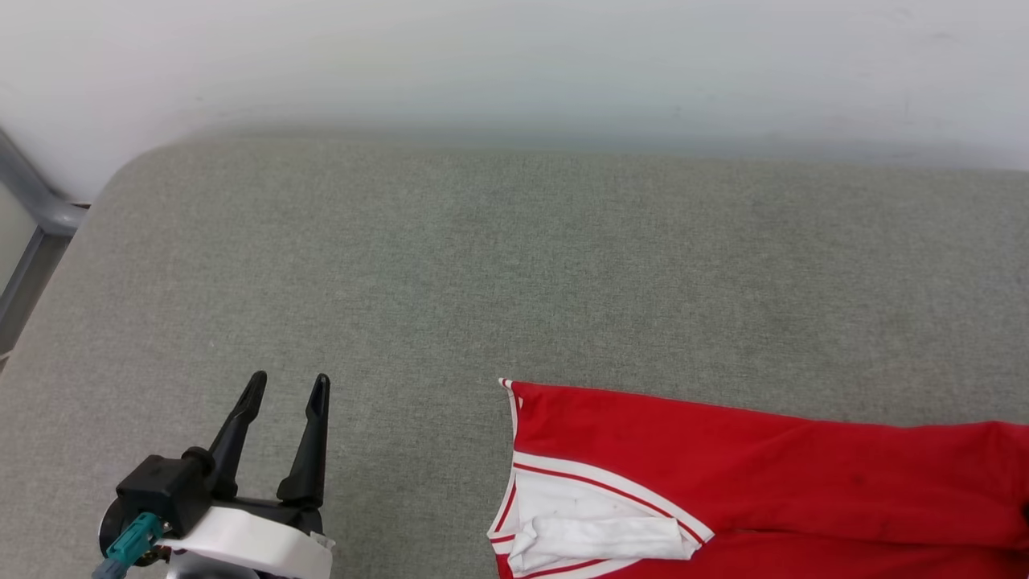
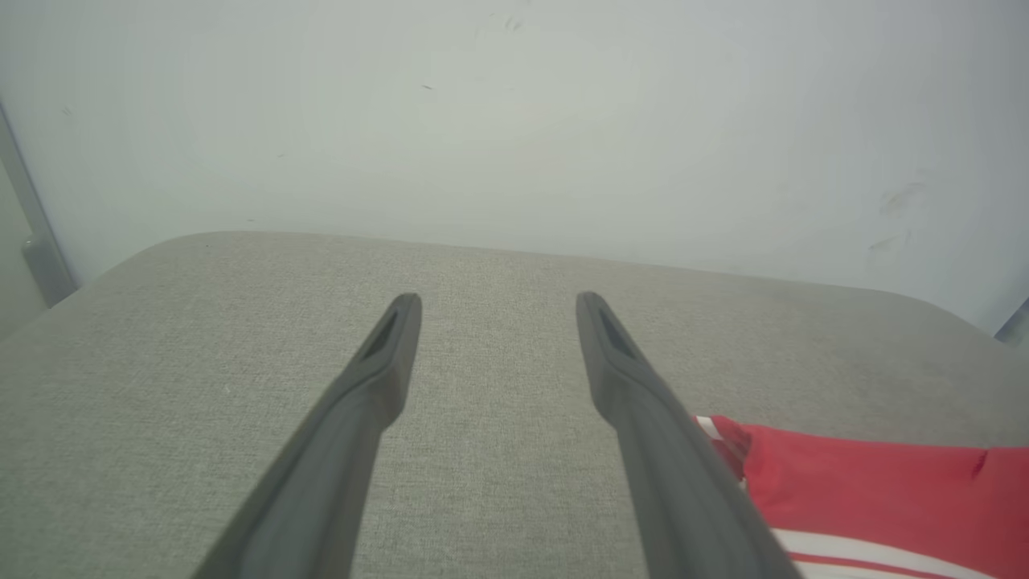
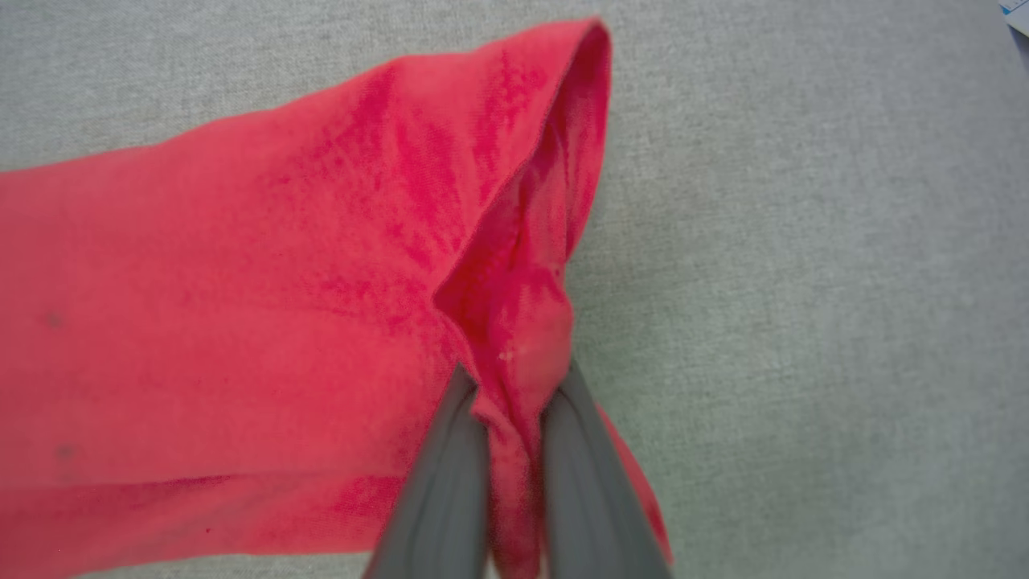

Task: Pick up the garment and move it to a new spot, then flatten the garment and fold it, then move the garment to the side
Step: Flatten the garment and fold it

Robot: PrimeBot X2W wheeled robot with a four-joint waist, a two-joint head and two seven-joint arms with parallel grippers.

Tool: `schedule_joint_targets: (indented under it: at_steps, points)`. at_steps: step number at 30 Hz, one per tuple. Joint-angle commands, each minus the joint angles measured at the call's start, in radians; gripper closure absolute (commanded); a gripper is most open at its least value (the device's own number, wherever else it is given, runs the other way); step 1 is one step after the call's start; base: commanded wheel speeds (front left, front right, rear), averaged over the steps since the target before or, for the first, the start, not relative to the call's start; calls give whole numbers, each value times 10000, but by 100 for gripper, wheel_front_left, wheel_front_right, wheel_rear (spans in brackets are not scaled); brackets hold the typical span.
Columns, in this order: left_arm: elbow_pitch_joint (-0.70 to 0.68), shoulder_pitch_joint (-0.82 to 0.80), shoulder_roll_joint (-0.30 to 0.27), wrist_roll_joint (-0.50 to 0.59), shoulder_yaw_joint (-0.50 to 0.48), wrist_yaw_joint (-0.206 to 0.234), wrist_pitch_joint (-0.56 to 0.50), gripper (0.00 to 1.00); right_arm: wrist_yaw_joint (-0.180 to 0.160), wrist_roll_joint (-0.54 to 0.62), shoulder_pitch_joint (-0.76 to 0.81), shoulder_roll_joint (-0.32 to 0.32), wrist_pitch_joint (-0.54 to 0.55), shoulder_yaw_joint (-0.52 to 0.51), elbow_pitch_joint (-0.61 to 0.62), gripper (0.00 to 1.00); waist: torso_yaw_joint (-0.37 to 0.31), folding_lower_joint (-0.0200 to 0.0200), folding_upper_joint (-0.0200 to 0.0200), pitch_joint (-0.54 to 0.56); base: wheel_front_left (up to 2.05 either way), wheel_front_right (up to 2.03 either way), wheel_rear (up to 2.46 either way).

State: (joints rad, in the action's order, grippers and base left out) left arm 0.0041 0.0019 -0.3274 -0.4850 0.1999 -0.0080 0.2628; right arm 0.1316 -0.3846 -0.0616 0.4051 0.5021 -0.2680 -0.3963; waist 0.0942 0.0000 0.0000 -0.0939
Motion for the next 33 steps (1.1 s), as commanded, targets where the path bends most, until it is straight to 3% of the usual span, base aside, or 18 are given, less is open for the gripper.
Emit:
schedule_joint_targets:
  at_steps: [1, 11, 21, 28, 33]
  points:
    - [36, 146, 63, 51, -4, -6, 26, 0, -19, 81, -72, -75, -33, -51, -9, 100, -54, 0, 0, 107, 0, 0, 0]
    - [189, 425, 191, -3, -118, -178, 24, 0, -15, -139, 660, -659, 500, 425, 1855, 100, -285, 0, 0, 795, 0, 0, 0]
    - [281, 593, 453, 85, -252, -356, 24, 0, -15, -648, 1353, -1877, 1947, 1759, 4478, 100, -160, 0, 0, 1114, 0, 0, 0]
    - [358, 570, 616, 167, -381, -508, 24, 0, -15, -890, 970, -3256, 2742, 2852, 5188, 100, 113, 0, 0, 1119, 0, 0, 0]
    - [409, 522, 698, 226, -500, -578, 24, 0, -15, -1568, 703, -3549, 2752, 3541, 4981, 100, 330, 0, 0, 1082, 0, 0, 0]
